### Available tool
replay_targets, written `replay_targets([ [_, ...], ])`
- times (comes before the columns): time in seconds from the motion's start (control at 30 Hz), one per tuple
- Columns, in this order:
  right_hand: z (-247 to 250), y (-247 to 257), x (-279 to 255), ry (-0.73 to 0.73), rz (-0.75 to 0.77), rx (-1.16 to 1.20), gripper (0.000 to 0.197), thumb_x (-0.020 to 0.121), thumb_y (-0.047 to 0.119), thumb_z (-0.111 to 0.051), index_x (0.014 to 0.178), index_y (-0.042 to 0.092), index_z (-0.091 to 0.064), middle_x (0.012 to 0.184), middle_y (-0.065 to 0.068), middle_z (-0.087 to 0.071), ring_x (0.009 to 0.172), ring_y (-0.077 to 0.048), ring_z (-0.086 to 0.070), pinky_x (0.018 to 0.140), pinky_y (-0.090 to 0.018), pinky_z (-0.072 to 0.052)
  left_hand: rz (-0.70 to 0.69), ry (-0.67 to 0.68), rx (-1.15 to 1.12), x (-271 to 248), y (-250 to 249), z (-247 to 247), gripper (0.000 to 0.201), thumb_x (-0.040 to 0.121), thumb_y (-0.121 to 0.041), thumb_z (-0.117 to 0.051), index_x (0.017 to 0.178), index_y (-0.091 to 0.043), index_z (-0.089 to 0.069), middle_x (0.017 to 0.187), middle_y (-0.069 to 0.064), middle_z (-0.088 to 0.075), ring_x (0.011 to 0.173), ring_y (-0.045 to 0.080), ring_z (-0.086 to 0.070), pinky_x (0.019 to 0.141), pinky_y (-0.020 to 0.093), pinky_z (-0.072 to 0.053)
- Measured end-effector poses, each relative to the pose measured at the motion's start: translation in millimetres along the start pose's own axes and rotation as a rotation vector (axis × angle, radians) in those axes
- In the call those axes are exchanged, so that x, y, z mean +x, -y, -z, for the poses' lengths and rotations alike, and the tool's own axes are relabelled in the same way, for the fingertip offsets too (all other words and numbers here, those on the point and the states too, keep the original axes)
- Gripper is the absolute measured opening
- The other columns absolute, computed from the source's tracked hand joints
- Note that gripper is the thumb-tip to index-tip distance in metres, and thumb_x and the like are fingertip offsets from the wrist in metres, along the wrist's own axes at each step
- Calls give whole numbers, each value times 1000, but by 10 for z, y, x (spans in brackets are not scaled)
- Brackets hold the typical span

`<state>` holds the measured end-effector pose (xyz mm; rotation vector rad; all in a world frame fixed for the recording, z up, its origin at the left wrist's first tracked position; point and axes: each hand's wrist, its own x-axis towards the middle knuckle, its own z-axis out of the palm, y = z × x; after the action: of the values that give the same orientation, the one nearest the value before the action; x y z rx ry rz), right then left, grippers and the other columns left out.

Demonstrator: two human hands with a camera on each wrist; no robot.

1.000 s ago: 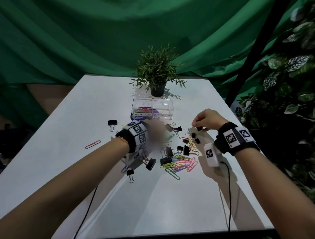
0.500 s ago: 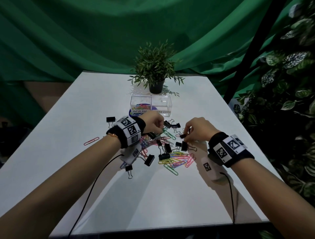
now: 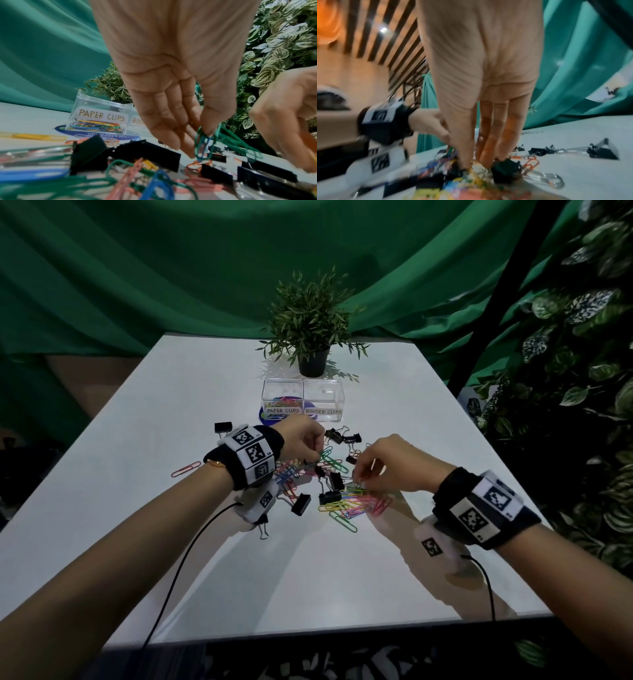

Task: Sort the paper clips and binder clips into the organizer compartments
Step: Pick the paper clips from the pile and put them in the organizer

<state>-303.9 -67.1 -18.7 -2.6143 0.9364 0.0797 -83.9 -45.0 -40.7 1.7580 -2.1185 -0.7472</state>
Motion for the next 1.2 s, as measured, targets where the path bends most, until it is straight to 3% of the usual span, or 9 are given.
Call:
replay_targets([
  [0.13, -151, 71, 7, 69, -1, -177, 48, 57, 45, -85, 96, 21, -69, 85, 6, -65, 77, -13, -56, 67, -29, -48, 5, -24, 33, -24, 1, 0, 11, 79, 1, -68, 76, -7, -61, 64, -8, -58, 59, 5, -56, 69, 30, -53],
  [0.27, -221, 38, 131, 85, 5, -99, 37, 60, 32, -86, 90, 20, -68, 73, 8, -62, 70, -11, -55, 63, -24, -41, 24, -74, -16, -62, 53, 84, 6, 80, 0, -68, 80, -3, -64, 62, -7, -59, 52, -2, -57, 60, 21, -50],
  [0.37, -188, -13, 213, 84, 13, -78, 23, 72, 23, -79, 92, 15, -71, 86, -1, -72, 73, -11, -55, 67, -23, -41, 52, -173, -90, -81, 105, 184, 18, 80, 2, -68, 72, -11, -58, 63, -2, -60, 47, -6, -55, 59, 20, -49],
  [0.47, -82, -62, 291, 108, 24, -59, 19, 76, 24, -76, 92, 13, -75, 88, -1, -73, 73, -11, -57, 71, -25, -48, 88, -332, -185, -94, 126, 356, 23, 80, 2, -70, 70, -13, -56, 75, 12, -66, 63, 15, -62, 65, 29, -54],
  [0.57, 136, -122, 378, 94, 18, 25, 16, 79, 18, -75, 93, 11, -76, 79, 2, -69, 70, -9, -60, 63, -14, -49, 138, -519, -177, -46, 177, 564, 17, 82, -2, -70, 74, -12, -58, 78, 11, -68, 68, 20, -65, 62, 24, -57],
  [0.73, 538, -149, 497, -91, -1, 249, 14, 81, 11, -73, 95, 10, -77, 71, 3, -70, 58, -1, -60, 62, -22, -58, 269, -741, -199, 188, 339, 805, 13, 81, -2, -67, 74, -10, -59, 80, 18, -67, 77, 34, -69, 72, 44, -61],
  [0.9, 725, -63, 683, -260, 16, 377, 15, 83, 9, -71, 97, 5, -76, 77, -6, -70, 66, -12, -61, 60, -18, -58, 407, -634, -31, 402, 481, 749, 5, 82, -3, -65, 83, -5, -70, 90, 14, -71, 85, 29, -65, 83, 34, -56],
  [1.0, 706, 18, 904, -420, -17, 448, 11, 85, 10, -69, 93, 5, -75, 81, -11, -70, 68, -15, -61, 55, -15, -56, 428, -501, 30, 414, 530, 663, 16, 86, -6, -63, 96, 0, -75, 103, 16, -73, 98, 28, -67, 87, 31, -53],
  [1.2, 481, 256, 1557, -700, -139, 598, 15, 83, 20, -71, 94, 11, -75, 78, -6, -72, 74, -20, -68, 74, -39, -59, 408, -659, -56, 104, 548, 691, 21, 92, -9, -54, 100, -8, -73, 106, 11, -72, 99, 27, -66, 86, 29, -49],
])
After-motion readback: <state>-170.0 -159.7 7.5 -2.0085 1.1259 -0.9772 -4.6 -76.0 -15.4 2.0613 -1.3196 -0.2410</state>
